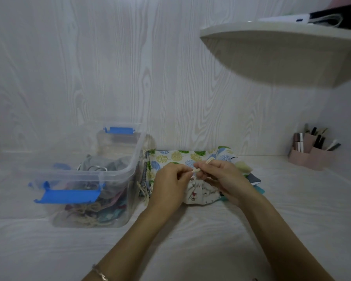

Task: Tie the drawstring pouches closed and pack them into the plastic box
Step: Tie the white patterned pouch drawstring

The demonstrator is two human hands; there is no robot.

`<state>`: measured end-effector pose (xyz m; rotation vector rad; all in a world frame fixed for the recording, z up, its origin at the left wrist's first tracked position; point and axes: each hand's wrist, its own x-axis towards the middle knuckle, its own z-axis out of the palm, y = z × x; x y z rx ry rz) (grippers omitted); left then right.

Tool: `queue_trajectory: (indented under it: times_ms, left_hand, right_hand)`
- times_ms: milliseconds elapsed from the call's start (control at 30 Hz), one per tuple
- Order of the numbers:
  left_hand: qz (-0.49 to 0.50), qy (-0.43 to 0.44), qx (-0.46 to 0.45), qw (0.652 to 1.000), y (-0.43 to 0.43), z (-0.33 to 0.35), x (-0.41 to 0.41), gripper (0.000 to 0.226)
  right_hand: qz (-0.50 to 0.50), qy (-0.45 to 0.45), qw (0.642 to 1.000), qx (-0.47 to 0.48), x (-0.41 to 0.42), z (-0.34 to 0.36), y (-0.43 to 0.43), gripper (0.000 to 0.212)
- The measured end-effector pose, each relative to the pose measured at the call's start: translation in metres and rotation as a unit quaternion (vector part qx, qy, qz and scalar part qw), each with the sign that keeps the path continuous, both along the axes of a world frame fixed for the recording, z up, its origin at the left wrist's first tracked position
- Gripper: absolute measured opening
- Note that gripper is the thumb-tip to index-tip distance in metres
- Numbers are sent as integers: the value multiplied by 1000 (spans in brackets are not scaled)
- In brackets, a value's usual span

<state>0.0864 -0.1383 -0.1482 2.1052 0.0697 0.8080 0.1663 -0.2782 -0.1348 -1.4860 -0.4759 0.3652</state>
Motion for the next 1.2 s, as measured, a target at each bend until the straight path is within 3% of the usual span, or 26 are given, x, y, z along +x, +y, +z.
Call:
queue_trajectory:
  times_ms: [133, 233, 367, 533, 633, 767, 833, 933, 1100, 1200]
  left_hand:
    - [75, 24, 94, 993, -3, -2, 0, 22]
    - [90, 78, 91, 989, 6, -2, 2, 21]
    - [-9, 105, -60, 993, 5, 2, 2, 19]
    - [-74, 113, -119, 984, 4, 3, 0, 14]
    - [-114, 102, -96, 984, 5, 1, -2, 15]
    - [-49, 68, 35, 996, 5, -3, 2, 24]
    - [-49, 56, 72, 995, 3, -2, 1, 18]
    - [-22, 26, 47, 998, 2, -3, 1, 8]
    - [1, -2, -12, 1000, 1, -6, 3, 11]
    - [-26, 3, -59, 998, 3, -7, 5, 10]
  right_hand:
    - [-75, -119, 988, -63, -2, -1, 3, 18]
    - [-118, -161, 977, -72, 3, 6, -5, 23]
    - [-46, -158, 982, -92, -1, 5, -4, 28]
    - [-33, -125, 989, -67, -4, 4, -1, 26]
    - [-29, -138, 987, -74, -6, 5, -2, 23]
    - [-21, -159, 984, -72, -9, 5, -1, 21]
    - [-23, -165, 984, -70, -10, 6, -2, 20]
    - [-37, -157, 986, -47, -11, 7, -1, 16]
    - [-48, -147, 987, -52, -9, 6, -1, 7]
    - [5, -133, 989, -67, -10, 10, -5, 20]
